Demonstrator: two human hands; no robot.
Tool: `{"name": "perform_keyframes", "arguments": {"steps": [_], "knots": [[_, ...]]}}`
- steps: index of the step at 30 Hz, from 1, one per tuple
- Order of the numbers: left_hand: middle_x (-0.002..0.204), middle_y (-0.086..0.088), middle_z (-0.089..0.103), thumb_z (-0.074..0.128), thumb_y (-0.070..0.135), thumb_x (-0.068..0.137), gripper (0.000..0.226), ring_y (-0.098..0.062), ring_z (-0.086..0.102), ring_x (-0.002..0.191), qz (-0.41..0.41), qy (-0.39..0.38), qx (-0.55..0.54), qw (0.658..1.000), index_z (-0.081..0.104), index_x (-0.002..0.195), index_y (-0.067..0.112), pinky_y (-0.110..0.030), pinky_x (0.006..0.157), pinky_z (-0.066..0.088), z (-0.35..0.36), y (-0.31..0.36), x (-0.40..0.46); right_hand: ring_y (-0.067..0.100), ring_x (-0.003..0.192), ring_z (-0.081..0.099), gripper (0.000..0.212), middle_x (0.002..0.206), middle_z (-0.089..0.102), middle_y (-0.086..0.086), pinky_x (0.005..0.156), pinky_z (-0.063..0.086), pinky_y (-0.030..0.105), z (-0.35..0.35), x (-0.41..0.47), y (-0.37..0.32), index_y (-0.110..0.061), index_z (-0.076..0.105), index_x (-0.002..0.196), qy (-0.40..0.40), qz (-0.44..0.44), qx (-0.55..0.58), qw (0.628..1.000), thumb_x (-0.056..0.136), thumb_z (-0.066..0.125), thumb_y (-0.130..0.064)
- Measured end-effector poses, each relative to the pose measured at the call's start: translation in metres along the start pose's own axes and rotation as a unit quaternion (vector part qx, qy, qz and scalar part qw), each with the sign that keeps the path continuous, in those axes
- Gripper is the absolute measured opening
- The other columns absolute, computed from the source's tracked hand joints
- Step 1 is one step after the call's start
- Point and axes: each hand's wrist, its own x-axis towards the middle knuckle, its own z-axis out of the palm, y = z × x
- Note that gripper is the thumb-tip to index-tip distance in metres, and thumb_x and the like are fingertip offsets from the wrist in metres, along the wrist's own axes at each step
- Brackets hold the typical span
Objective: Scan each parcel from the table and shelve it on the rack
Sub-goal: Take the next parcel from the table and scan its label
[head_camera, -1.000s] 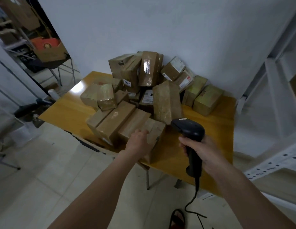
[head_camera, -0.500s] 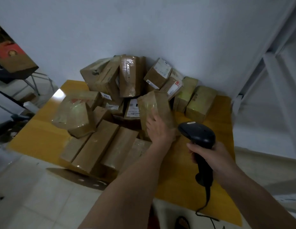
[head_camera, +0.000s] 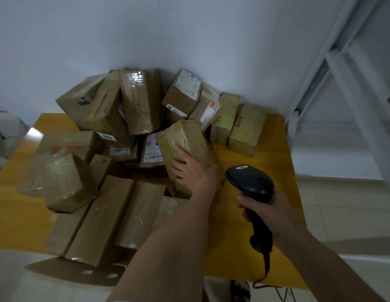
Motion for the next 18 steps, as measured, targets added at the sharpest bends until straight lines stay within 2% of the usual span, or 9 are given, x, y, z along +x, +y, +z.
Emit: {"name": "perform_keyframes", "arguments": {"steps": [4, 11, 15, 18], "knots": [[0.159, -0.019, 0.007, 0.086, 0.050, 0.061, 0.135, -0.039, 0.009, 0.146, -0.093, -0.025, -0.095, 0.991, -0.010, 0.153, 0.022, -0.057, 0.116, 0.019, -0.002, 0.010, 0.016, 0.027, 0.066, 0.057, 0.014, 0.077, 0.062, 0.018, 0.066, 0.048, 0.036, 0.003, 0.003, 0.002, 0.000, 0.066, 0.091, -0.007, 0.005, 0.006, 1.000, 0.082, 0.073, -0.009], [0.160, -0.017, -0.009, 0.081, 0.053, 0.068, 0.128, -0.043, 0.001, 0.146, -0.084, -0.110, -0.154, 0.978, -0.017, 0.150, 0.041, -0.062, 0.115, 0.015, -0.015, -0.009, 0.043, 0.025, 0.067, 0.058, 0.016, 0.079, 0.063, 0.016, 0.066, 0.050, 0.035, 0.003, 0.010, 0.004, -0.002, 0.067, 0.093, 0.000, 0.017, 0.015, 1.000, 0.081, 0.074, -0.009], [0.159, -0.016, 0.003, 0.085, 0.051, 0.063, 0.132, -0.043, 0.014, 0.143, -0.070, -0.162, -0.200, 0.964, -0.013, 0.151, 0.040, -0.062, 0.113, 0.022, -0.025, -0.028, 0.054, 0.025, 0.068, 0.059, 0.014, 0.080, 0.064, 0.016, 0.067, 0.051, 0.035, 0.005, 0.010, 0.005, -0.003, 0.067, 0.092, -0.001, 0.020, 0.016, 1.000, 0.080, 0.074, -0.008], [0.155, -0.013, 0.017, 0.087, 0.050, 0.059, 0.129, -0.040, 0.025, 0.138, -0.045, -0.172, -0.240, 0.954, -0.001, 0.154, 0.038, -0.057, 0.110, 0.030, -0.036, -0.034, 0.055, 0.025, 0.070, 0.059, 0.013, 0.081, 0.064, 0.016, 0.068, 0.051, 0.035, 0.003, 0.010, 0.005, -0.004, 0.067, 0.091, 0.002, 0.023, 0.011, 1.000, 0.081, 0.074, -0.009]]}}
